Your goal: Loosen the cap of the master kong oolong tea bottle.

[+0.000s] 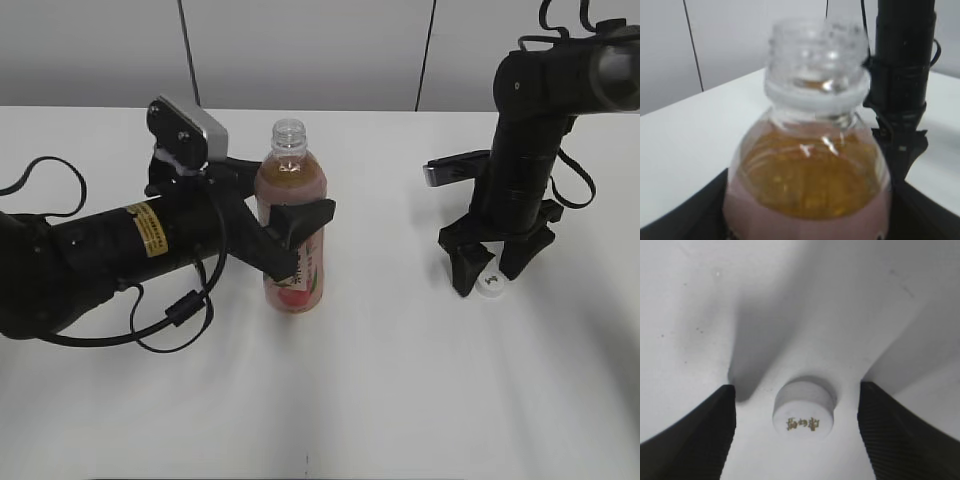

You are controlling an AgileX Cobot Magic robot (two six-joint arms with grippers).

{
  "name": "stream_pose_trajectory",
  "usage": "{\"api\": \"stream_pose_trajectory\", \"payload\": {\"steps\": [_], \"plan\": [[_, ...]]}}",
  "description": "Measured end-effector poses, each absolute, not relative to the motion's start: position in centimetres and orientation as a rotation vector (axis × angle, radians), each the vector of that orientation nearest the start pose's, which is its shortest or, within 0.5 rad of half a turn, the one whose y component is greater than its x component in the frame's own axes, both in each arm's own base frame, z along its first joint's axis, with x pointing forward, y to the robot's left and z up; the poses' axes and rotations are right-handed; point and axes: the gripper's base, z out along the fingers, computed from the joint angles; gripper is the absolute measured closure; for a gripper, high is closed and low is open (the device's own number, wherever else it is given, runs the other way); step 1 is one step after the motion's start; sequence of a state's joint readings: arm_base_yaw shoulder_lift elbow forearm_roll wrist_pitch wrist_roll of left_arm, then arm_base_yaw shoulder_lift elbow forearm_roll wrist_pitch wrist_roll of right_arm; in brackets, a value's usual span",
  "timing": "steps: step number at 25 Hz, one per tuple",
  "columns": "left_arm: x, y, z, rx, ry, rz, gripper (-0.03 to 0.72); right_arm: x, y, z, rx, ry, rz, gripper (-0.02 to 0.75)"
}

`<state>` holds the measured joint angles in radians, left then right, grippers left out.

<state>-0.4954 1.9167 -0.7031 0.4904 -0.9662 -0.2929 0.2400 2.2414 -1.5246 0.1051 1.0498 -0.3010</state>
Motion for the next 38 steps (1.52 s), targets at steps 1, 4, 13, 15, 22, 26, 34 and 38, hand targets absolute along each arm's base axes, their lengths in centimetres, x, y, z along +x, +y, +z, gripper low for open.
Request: {"api": "stream_pose_trajectory", "payload": {"steps": [1,4,13,15,22,26,34,38], "plan": [[28.2,-19.3,14.3,0.712,1.660,-0.717,0.185,39.8,10.6,10.0,-0.777,3.151,0.149,0.157],[27.9,-18.7,14.2,0.655,1.647,-0.729,0.140,39.8,10.6,10.2,-0.772,3.149,0.154,0.152],[26.0,-16.3,12.9,0.587,1.676,-0.750,0.109,39.6,10.7,12.8,-0.738,3.117,0.170,0.151],[25.3,-15.8,12.6,0.577,1.687,-0.755,0.107,39.5,10.7,13.9,-0.723,3.094,0.178,0.151],[22.8,-14.6,13.4,0.580,1.713,-0.748,0.106,38.4,10.6,18.7,-0.674,3.055,0.195,0.151],[22.2,-14.1,15.9,0.613,1.707,-0.698,0.106,37.2,10.3,21.6,-0.620,3.052,0.204,0.151],[19.9,-12.3,21.9,0.524,1.735,-0.656,0.107,30.7,8.7,25.0,-0.490,3.044,0.210,0.151],[17.8,-11.3,24.1,0.541,1.751,-0.646,0.107,25.8,7.5,26.2,-0.482,3.014,0.201,0.151]]}}
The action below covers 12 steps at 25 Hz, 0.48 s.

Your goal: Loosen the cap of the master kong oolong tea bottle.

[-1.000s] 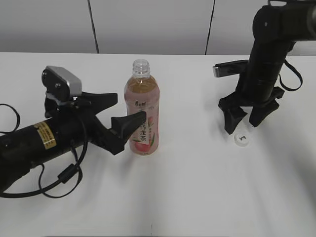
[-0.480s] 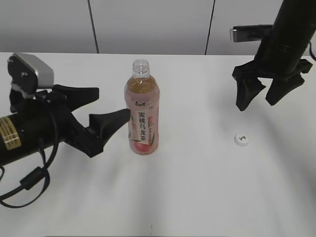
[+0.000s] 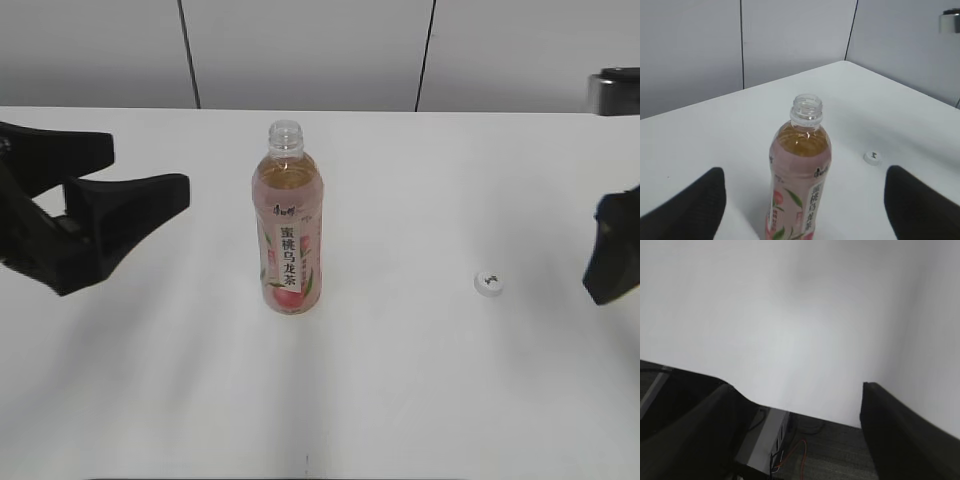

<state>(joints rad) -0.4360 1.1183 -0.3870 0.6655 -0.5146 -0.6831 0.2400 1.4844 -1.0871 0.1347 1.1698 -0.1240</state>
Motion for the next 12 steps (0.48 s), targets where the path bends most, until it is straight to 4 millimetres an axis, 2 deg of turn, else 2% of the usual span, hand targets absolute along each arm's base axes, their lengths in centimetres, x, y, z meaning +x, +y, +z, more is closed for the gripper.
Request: {"api": "stream_pose_trajectory", "payload": {"steps": [3,9,12], "plan": [[16.4,-10.3,25.4,0.520,1.776,-0.611,0.107,22.1,6.5,27.1,-0.480,2.972,0.199,0.152],[13.8,-8.9,28.4,0.457,1.653,-0.621,0.114,15.5,4.9,29.2,-0.457,2.808,0.210,0.152],[13.2,-8.6,29.0,0.445,1.619,-0.633,0.115,12.7,4.2,29.6,-0.447,2.729,0.213,0.152]]}}
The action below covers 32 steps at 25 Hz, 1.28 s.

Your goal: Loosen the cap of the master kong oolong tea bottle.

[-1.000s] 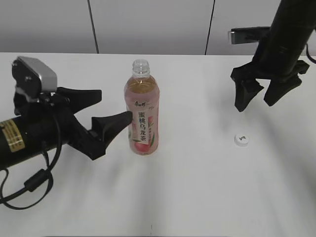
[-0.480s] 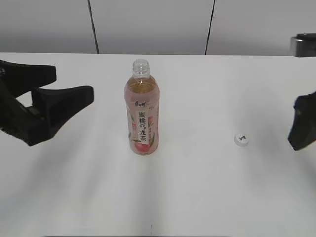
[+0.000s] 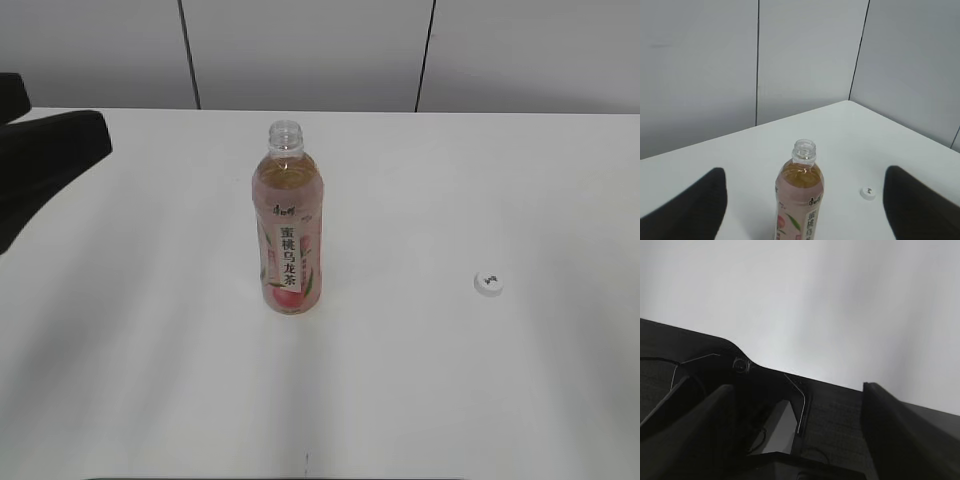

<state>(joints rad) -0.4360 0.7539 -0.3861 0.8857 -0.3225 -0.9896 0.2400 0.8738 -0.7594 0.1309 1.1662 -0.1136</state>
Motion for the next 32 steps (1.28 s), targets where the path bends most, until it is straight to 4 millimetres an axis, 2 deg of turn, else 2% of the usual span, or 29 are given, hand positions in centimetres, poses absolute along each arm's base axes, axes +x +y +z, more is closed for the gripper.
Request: {"api": "stream_pose_trajectory", "payload": {"steps": [3,9,17,21,32], "plan": [[13.1,-8.6,29.0,0.456,1.618,-0.626,0.117,9.6,3.3,29.3,-0.439,2.640,0.193,0.152],[13.1,-8.5,28.8,0.466,1.630,-0.606,0.134,5.9,1.5,26.9,-0.406,2.519,0.072,0.152],[13.0,-8.5,28.7,0.510,1.628,-0.573,0.134,2.4,0.5,27.6,-0.351,2.265,0.076,0.189],[13.1,-8.5,28.7,0.510,1.630,-0.570,0.134,1.8,0.3,27.7,-0.342,2.220,0.081,0.200],[13.1,-8.4,28.5,0.522,1.643,-0.536,0.134,1.8,0.3,27.7,-0.342,2.220,0.081,0.204]]}}
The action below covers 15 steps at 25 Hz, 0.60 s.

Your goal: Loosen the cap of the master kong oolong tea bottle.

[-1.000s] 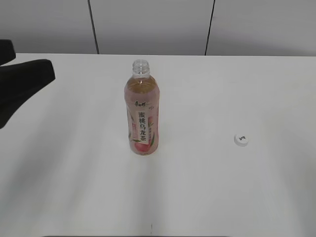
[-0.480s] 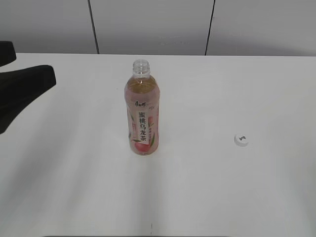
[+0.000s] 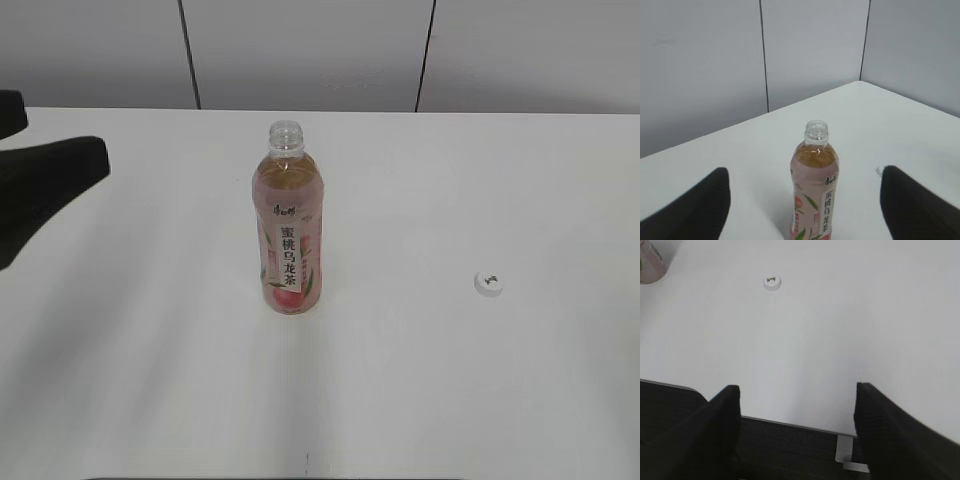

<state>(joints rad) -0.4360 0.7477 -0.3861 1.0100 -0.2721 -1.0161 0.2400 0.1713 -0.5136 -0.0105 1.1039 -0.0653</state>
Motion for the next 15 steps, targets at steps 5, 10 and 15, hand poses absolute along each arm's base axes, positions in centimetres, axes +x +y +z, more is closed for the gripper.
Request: {"api": "stream_pose_trajectory", "payload": {"steps": [5,10,15], "plan": [[13.8,-7.3,28.3,0.295,1.730,-0.530,0.134,1.8,0.3,27.7,-0.342,2.220,0.081,0.204],[13.8,-6.1,27.1,0.299,1.900,-0.336,0.135,1.8,0.3,27.7,-0.342,2.221,0.081,0.204],[12.5,-5.2,27.3,0.369,2.062,-0.232,0.146,1.8,0.3,27.7,-0.342,2.221,0.081,0.204]]}}
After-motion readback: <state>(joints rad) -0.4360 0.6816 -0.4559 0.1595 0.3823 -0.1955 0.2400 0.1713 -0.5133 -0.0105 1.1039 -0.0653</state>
